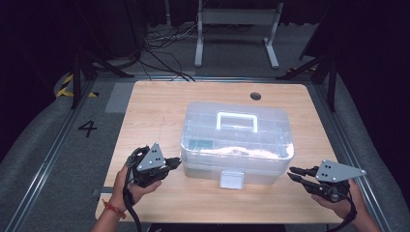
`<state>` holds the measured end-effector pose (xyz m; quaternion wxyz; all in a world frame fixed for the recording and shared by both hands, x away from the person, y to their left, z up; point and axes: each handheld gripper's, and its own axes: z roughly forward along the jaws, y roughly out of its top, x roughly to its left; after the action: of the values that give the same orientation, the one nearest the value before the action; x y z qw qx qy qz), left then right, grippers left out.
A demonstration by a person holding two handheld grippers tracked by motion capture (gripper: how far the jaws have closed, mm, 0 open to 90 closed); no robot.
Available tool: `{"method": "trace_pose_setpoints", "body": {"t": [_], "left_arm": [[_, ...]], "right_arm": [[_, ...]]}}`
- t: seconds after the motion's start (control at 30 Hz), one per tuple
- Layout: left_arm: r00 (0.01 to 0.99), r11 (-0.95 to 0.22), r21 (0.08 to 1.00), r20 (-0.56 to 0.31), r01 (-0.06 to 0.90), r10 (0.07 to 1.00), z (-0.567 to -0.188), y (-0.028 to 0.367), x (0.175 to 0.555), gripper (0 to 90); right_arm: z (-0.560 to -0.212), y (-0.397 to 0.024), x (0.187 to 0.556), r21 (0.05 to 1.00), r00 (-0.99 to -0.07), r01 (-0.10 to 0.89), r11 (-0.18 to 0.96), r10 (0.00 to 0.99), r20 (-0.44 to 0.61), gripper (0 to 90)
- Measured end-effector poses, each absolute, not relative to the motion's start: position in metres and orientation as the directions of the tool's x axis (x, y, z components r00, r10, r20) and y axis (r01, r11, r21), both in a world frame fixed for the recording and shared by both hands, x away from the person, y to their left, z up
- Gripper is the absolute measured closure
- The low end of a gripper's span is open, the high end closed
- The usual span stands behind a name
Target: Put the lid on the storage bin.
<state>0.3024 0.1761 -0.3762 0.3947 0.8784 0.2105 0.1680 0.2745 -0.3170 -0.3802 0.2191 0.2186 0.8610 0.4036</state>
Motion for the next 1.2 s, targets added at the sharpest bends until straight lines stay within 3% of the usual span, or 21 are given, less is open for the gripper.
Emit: {"method": "trace_pose_setpoints", "body": {"t": [0.6,0.77,1.2], "left_arm": [[0.822,-0.699,0.632,0.165,0.336,0.544,-0.426,0.203,0.295,52.9],[0.817,-0.685,0.63,0.135,0.366,0.56,-0.438,0.21,0.295,42.1],[0.807,-0.666,0.597,0.052,0.447,0.588,-0.469,0.233,0.302,24.8]], "right_arm": [[-0.419,-0.356,0.283,0.755,-0.736,0.307,0.58,0.648,-0.199,51.8],[-0.435,-0.374,0.287,0.75,-0.71,0.342,0.566,0.678,-0.188,47.1],[-0.477,-0.431,0.289,0.78,-0.6,0.48,0.402,0.799,-0.043,36.8]]}}
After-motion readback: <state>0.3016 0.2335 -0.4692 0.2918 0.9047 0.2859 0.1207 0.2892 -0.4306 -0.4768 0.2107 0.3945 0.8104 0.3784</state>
